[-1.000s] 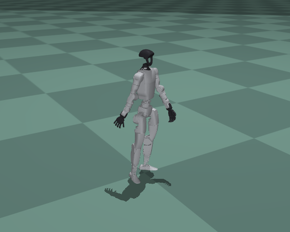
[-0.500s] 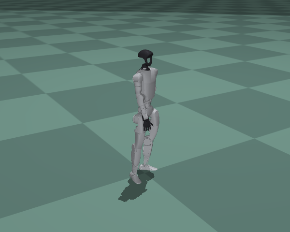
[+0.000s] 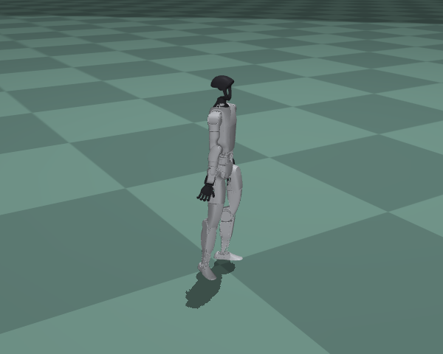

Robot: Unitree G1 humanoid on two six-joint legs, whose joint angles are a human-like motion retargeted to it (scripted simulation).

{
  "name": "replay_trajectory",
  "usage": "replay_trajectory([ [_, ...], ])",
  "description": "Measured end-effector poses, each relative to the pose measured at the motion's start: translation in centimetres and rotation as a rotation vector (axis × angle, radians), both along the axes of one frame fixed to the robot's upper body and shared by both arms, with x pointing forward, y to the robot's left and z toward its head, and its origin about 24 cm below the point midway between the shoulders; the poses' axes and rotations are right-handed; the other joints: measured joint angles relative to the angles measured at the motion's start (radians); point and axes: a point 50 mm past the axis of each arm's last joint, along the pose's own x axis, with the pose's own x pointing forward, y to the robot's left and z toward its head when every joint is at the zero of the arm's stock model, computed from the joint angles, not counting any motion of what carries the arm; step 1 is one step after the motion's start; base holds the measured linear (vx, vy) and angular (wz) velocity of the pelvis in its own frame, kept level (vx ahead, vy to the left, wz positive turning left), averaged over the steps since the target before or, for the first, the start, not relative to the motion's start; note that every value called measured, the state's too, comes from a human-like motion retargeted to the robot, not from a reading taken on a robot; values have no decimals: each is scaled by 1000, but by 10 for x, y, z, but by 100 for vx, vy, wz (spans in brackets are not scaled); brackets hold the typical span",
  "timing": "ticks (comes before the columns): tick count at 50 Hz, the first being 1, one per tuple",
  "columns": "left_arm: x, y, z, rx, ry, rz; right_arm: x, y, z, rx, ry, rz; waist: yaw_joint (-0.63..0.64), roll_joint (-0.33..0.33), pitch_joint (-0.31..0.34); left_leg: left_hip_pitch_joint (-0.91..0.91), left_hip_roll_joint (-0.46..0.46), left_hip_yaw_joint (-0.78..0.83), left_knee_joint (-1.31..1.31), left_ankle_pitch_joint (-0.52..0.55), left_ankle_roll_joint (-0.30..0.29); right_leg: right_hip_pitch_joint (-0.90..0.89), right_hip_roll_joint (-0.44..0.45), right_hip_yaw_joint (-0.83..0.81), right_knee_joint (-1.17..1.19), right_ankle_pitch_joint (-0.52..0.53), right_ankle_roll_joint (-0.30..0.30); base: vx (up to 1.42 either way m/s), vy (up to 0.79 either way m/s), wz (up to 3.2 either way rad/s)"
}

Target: Upper body actions

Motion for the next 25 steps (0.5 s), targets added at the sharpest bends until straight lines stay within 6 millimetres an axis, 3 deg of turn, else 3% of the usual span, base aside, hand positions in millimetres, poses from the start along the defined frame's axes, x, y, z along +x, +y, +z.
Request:
replay_trajectory([
  [4, 20, 5, 1, 58, -72, -67, -33, -4, 4, -55, 63, -43, -10, -2, -9, -7, 0, 5, 4, -3, 1, -10, -5, 1, 4, 2, 2, 0, 0, -6],
  [8, 19, 12, 1, 55, -45, -97, -41, -8, 6, -65, 76, 5, -33, 5, -22, -10, 3, 21, 2, -6, 1, -26, -5, 12, 8, 4, 2, -1, -1, -17],
  [12, 0, 16, 1, 10, 60, -87, -29, -9, 4, -63, 26, 53, -61, 15, -29, -5, 8, 47, -2, -11, 2, -42, -3, 31, 13, 9, 0, -2, -1, -34],
  [19, -41, 14, 5, -110, 272, -62, 12, 7, -4, 25, -93, 38, -88, 26, -30, 17, 15, 103, -11, -22, 0, -68, 0, 77, 23, 20, -4, -2, 0, -42],
  [25, -55, 8, 7, -100, 315, -104, 41, 23, -8, 126, -180, 63, -86, 29, -34, 27, 17, 141, -15, -30, -1, -88, -2, 110, 31, 26, -3, 0, 1, -29],
])
